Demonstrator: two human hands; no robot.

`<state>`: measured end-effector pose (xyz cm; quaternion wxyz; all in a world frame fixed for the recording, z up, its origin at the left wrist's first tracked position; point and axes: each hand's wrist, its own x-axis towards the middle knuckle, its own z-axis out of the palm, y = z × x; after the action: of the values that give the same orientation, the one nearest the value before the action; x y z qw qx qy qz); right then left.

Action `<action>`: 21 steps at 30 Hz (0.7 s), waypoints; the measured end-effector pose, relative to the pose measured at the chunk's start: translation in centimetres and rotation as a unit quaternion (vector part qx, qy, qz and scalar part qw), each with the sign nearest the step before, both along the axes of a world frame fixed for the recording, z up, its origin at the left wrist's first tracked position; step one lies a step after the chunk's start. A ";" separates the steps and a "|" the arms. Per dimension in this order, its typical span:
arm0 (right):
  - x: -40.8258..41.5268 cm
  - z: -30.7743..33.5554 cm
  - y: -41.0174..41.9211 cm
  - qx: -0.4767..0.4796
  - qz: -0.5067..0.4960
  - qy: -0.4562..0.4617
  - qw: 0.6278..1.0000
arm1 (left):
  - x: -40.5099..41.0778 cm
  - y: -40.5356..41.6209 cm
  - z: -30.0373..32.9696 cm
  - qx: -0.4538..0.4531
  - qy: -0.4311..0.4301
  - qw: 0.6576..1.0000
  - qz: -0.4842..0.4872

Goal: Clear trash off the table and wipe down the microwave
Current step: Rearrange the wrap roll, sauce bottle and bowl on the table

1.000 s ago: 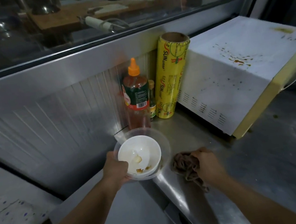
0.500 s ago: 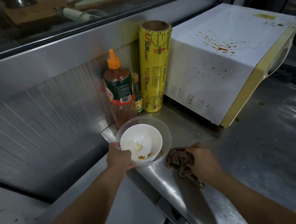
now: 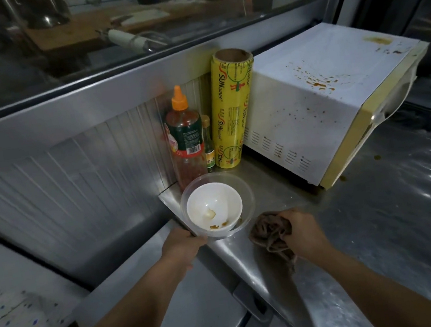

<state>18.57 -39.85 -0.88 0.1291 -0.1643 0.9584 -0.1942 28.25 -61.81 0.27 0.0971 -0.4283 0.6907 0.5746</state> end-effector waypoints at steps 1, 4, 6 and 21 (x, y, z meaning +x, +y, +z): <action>0.3 0.8 0.2 -0.005 -0.005 -0.003 1.000 | 0.5 0.4 0.5 0.005 -0.002 1.000 -0.001; 1.5 3.6 0.9 -0.036 -0.018 0.000 0.999 | 1.7 1.7 2.3 0.042 0.018 0.999 -0.010; 2.2 5.6 1.5 -0.074 -0.028 0.014 0.997 | 2.1 2.5 3.6 0.057 0.041 0.997 -0.025; 7.6 18.0 8.2 -0.386 -0.100 -0.084 0.913 | -0.4 13.0 12.0 0.241 0.142 0.944 -0.176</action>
<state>26.19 -31.69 17.17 0.1154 -0.0881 0.8056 -0.5744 27.81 -48.83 12.32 0.1982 -0.1776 0.6030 0.7520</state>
